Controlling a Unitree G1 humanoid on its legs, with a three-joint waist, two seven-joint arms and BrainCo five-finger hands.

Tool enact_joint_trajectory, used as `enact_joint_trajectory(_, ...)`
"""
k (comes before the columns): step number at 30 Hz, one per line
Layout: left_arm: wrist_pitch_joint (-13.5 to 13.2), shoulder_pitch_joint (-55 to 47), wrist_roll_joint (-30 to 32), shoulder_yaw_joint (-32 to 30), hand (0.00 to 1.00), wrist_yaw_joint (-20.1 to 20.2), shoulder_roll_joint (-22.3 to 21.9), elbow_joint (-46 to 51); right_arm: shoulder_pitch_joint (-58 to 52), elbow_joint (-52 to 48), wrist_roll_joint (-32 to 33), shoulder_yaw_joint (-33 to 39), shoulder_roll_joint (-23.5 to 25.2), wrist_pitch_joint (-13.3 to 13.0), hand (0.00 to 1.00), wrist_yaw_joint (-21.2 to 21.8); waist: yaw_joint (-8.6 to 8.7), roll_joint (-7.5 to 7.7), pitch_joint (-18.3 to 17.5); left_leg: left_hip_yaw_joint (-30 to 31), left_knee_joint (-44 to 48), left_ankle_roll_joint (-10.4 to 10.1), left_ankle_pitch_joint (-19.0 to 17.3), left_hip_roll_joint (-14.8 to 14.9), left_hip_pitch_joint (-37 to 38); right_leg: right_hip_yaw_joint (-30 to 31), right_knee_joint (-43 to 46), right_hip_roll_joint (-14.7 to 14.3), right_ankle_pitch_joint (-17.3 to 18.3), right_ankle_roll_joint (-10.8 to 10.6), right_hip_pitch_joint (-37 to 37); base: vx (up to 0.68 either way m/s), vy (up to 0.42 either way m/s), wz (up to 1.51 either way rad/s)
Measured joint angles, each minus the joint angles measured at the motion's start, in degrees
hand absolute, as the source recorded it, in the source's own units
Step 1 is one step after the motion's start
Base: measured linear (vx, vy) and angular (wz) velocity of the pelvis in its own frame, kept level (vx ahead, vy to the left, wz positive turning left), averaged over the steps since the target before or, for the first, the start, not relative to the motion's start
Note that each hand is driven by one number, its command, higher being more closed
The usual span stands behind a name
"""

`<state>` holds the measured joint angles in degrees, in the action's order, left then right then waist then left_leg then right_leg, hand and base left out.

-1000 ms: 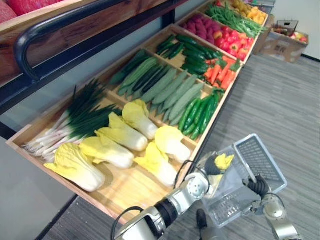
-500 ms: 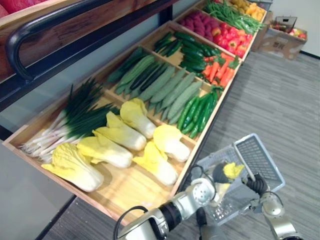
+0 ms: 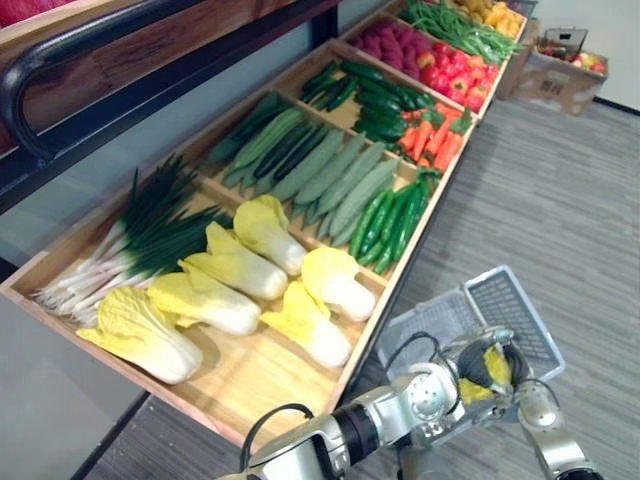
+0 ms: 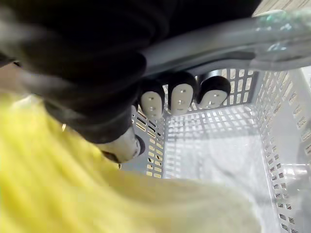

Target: Pick vegetable in the basket

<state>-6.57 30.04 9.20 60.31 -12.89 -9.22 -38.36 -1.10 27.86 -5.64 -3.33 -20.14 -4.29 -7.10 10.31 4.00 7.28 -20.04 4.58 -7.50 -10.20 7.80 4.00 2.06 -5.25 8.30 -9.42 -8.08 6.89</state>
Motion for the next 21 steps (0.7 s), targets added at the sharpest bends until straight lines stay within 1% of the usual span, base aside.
enact_joint_trajectory(5,-0.5,0.1,0.0,0.4,0.0,0.8,0.0,2.0,0.1,-0.1,0.0,0.1,1.1,0.1,1.0,0.1,0.42,0.09,0.0,0.0,0.4,0.0,0.0,0.0,-0.6,0.1,0.4,0.0,0.0,0.0,0.6,-0.01,-0.006,0.0)
enact_joint_trajectory(12,-0.5,0.1,-0.1,0.6,0.0,1.0,0.0,2.0,0.1,-0.2,0.0,0.2,1.1,0.1,1.0,0.1,0.37,0.14,0.1,0.1,0.7,0.1,-0.1,0.1,-0.9,0.2,0.5,0.0,0.0,0.0,0.9,0.0,0.0,0.0)
enact_joint_trajectory(15,-0.5,0.0,-0.1,0.2,0.0,1.9,0.0,2.6,0.1,-0.2,0.0,0.3,1.1,0.1,1.0,0.1,0.27,0.13,0.1,0.1,0.7,0.1,-0.1,0.1,-0.9,0.1,0.5,0.0,0.0,0.0,0.8,0.0,0.0,0.0)
enact_joint_trajectory(18,-0.6,-1.5,-4.1,-0.6,0.0,3.4,1.5,9.3,-1.0,-0.4,-0.1,1.6,1.7,0.1,1.0,0.1,-0.36,0.08,0.0,0.5,0.8,0.1,-0.1,0.5,-0.9,-0.2,0.5,-0.1,0.0,0.0,0.6,0.0,-0.026,0.05)
enact_joint_trajectory(20,-1.2,-4.9,-7.8,-2.2,0.0,5.7,4.1,18.6,-2.5,-0.4,-0.7,4.0,3.0,0.1,1.0,0.0,-1.29,-0.02,0.0,1.4,0.8,0.1,-0.1,0.7,-1.2,-0.9,0.4,0.0,0.1,0.0,-0.1,0.0,-0.022,0.16)
enact_joint_trajectory(21,-1.7,-6.2,-9.8,-2.8,0.0,6.5,5.0,21.1,-3.0,-0.4,-0.7,4.6,3.2,0.1,1.0,0.0,-1.44,-0.18,-0.1,2.0,0.8,0.1,-0.1,0.7,-1.4,-1.4,0.3,0.0,0.1,-0.1,-0.3,-0.01,-0.019,0.31)
